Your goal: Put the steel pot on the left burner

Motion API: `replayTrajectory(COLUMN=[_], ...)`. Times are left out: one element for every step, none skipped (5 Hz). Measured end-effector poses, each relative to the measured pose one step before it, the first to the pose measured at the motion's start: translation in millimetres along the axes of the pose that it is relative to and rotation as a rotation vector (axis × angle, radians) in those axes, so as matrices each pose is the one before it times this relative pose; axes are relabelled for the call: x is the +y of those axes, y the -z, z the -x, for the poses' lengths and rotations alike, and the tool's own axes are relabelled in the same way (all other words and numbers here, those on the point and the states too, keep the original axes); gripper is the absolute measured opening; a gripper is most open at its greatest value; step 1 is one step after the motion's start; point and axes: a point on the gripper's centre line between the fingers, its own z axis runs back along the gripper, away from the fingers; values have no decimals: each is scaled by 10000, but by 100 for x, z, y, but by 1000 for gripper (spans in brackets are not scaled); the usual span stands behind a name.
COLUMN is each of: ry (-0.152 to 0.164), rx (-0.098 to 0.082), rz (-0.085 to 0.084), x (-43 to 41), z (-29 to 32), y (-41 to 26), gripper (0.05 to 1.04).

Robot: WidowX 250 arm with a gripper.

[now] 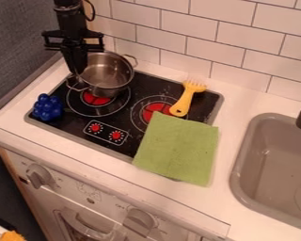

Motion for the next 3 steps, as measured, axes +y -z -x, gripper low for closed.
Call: replayTrajectory(ry=[126,472,1219], rx=[-124,-109,-231], rz=[16,-1,-244], x=[157,-150,-1724], z=[-161,-41,-407], y=[-59,350,-781], gripper=[255,526,834])
